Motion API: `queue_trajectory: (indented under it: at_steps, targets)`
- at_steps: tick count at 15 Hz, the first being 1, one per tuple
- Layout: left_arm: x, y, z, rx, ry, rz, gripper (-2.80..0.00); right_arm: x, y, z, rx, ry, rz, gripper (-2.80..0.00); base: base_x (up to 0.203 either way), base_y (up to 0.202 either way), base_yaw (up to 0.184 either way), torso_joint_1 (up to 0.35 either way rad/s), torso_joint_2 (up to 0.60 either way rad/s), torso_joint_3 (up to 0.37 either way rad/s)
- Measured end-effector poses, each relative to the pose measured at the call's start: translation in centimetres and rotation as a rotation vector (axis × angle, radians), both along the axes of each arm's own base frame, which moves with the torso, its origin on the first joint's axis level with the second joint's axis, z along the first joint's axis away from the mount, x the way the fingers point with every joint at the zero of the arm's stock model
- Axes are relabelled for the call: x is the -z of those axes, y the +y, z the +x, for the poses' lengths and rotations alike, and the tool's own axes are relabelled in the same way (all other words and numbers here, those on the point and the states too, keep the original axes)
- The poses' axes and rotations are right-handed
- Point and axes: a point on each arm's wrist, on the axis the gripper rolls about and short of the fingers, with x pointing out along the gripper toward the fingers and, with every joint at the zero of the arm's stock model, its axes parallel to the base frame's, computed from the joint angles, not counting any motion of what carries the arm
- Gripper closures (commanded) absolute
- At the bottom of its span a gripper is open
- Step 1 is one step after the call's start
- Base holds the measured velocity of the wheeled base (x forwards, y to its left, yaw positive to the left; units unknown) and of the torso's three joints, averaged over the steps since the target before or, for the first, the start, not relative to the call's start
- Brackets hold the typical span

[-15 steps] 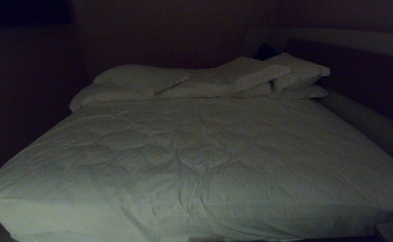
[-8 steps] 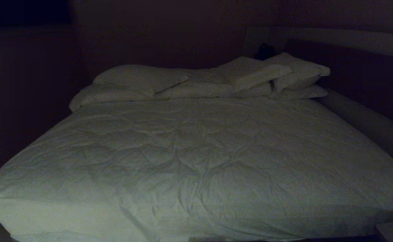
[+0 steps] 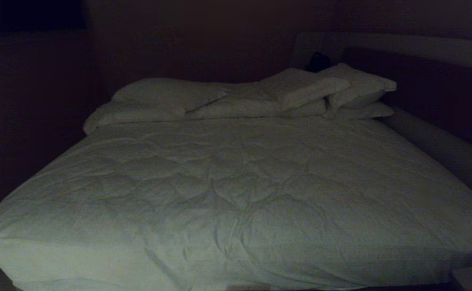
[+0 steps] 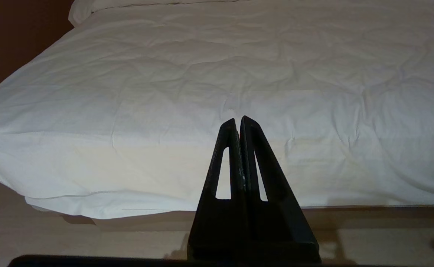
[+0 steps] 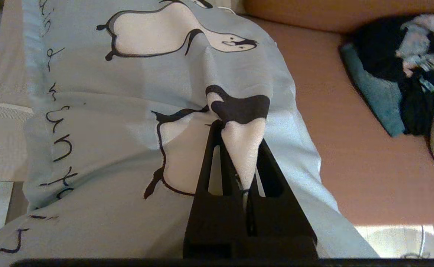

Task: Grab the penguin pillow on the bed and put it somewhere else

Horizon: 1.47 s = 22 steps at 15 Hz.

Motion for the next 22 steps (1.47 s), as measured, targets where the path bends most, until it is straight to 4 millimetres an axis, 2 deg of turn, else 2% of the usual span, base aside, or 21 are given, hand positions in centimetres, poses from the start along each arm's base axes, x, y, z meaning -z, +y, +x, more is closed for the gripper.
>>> queue_trajectory:
  at_steps: [6, 16, 19, 22]
  targets:
    - [0.0, 0.0, 0.0, 0.000, 0.000, 0.000, 0.00, 0.4, -1.4, -1.9, -0.046, 0.002, 0.030, 0.00, 0.000, 0.000, 0.000, 0.000, 0.00, 0.000]
    - [0.0, 0.0, 0.0, 0.000, 0.000, 0.001, 0.00, -1.2, -0.1, -5.0, -0.037, 0.057, -0.036, 0.00, 0.000, 0.000, 0.000, 0.000, 0.00, 0.000]
    - [0.0, 0.0, 0.0, 0.000, 0.000, 0.000, 0.00, -0.9, -0.9, -6.1, -0.046, 0.059, -0.012, 0.00, 0.000, 0.000, 0.000, 0.000, 0.00, 0.000]
    - [0.0, 0.0, 0.0, 0.000, 0.000, 0.001, 0.00, -0.7, -1.8, -8.1, -0.026, 0.051, 0.003, 0.00, 0.000, 0.000, 0.000, 0.000, 0.00, 0.000]
